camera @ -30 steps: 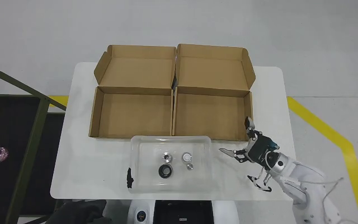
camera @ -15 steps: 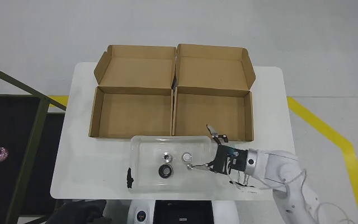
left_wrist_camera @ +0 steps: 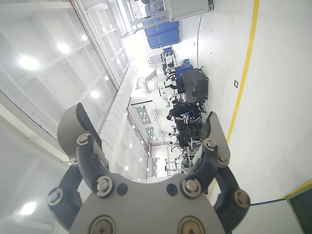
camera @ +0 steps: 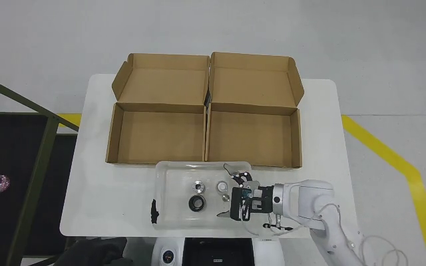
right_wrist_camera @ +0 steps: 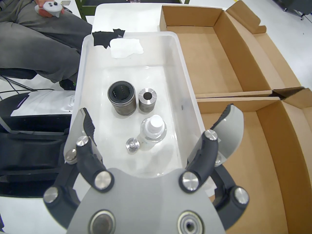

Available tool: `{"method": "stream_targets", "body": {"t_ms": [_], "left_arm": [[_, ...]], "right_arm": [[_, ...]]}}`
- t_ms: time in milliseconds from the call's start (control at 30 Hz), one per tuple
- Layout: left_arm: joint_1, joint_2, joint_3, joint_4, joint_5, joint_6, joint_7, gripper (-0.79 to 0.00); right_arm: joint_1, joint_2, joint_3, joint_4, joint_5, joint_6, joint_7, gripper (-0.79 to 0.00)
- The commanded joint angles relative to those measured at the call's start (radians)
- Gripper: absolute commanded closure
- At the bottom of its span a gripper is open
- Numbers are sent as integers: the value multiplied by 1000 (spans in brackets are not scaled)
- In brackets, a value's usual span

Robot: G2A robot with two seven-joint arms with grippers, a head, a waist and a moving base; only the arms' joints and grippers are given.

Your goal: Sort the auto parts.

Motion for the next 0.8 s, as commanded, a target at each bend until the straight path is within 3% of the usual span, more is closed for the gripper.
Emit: {"method": "stream_targets", "body": {"t_ms": [0, 633, 700, 767], "left_arm": [[0, 0, 0, 0, 0, 0, 0, -785], [0, 0, 0, 0, 0, 0, 0, -785], [0, 0, 0, 0, 0, 0, 0, -785], [0, 0, 0, 0, 0, 0, 0, -785]], "right_arm": [[6, 0, -17, 3, -5, 3, 14, -785], [72, 6, -106, 71, -31, 59, 106, -785], [75, 7, -111, 73, -32, 65, 113, -736], [79, 8, -116, 76, -34, 72, 119, -631]]}}
